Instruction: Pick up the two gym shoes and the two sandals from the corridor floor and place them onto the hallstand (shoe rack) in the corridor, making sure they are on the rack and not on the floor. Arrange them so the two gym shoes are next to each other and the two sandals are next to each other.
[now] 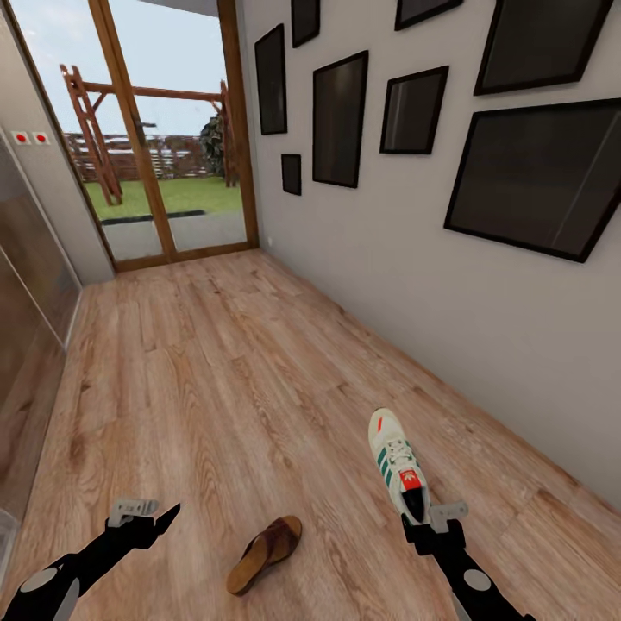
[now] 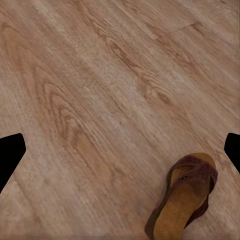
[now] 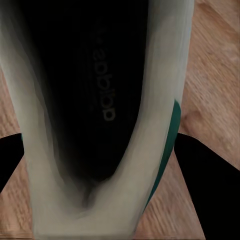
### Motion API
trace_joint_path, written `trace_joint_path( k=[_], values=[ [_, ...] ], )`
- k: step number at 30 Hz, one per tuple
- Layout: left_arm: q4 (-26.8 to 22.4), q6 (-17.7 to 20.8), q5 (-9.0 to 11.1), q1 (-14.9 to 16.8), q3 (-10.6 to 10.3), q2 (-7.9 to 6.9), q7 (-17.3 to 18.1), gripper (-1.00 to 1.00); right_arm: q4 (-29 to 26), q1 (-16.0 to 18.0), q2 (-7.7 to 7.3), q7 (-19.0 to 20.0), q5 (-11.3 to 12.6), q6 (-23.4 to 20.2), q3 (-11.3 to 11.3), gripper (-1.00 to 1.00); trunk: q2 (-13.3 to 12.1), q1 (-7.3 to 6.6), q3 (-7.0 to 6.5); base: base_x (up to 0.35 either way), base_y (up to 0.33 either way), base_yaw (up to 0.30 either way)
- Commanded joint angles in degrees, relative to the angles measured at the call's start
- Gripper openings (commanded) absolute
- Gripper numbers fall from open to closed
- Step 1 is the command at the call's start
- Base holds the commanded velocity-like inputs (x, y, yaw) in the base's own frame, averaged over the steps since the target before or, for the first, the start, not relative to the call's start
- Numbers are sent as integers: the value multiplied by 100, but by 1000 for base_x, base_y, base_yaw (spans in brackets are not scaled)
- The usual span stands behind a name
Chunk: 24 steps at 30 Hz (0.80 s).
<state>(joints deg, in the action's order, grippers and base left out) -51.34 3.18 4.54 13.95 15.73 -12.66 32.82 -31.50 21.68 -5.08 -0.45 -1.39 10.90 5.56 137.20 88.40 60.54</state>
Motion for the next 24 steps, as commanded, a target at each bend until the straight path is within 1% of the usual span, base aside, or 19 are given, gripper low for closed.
trace_joint_path(
  k=[1, 6, 13, 16, 19, 21, 22, 23, 24],
  values=[
    [1, 34, 47, 2, 9, 1, 31, 100, 5, 3, -4, 1, -11, 14, 16, -100, 2, -2, 4, -91, 82, -107],
    [1, 34, 47, 2, 9, 1, 30, 100, 10, 3, -2, 1, -15, 14, 16, -100, 2, -2, -1, -156, 150, -156],
    [1, 34, 39, 2, 15, -5, 23, 100, -31, 3, -9, 1, -40, 18, 30, -100, 2, -2, -2, -29, 31, -23],
    [1, 34, 37, 2, 132, -8, 29, 100, -62, 3, -32, 4, -45, 16, 5, -100, 2, -2, -2, -3, 3, -2],
    [1, 32, 27, 2, 198, -13, 32, 100, -145, 3, -40, 7, -51, 11, 5, -100, 2, -2, -2, -1, 1, -1],
    [1, 32, 1, 2, 230, -20, 34, 100, -683, 3, -69, 10, -68, -13, 6, -100, 2, -2, -2, 0, 0, 0],
    [1, 33, -4, 2, 233, -23, 34, 100, -822, 3, -76, 10, -72, -27, 6, -100, 2, -2, -2, 0, 0, 0],
    [0, 33, -39, 2, 243, -41, 38, 100, -1577, 3, -106, 13, -80, -261, 4, -100, 2, -2, -2, 0, 0, 0],
    [-3, 38, -61, 2, 241, -45, 35, 100, -1797, 3, -109, 15, -80, -437, 6, -100, 2, -2, -2, 0, 0, 0]
  ],
)
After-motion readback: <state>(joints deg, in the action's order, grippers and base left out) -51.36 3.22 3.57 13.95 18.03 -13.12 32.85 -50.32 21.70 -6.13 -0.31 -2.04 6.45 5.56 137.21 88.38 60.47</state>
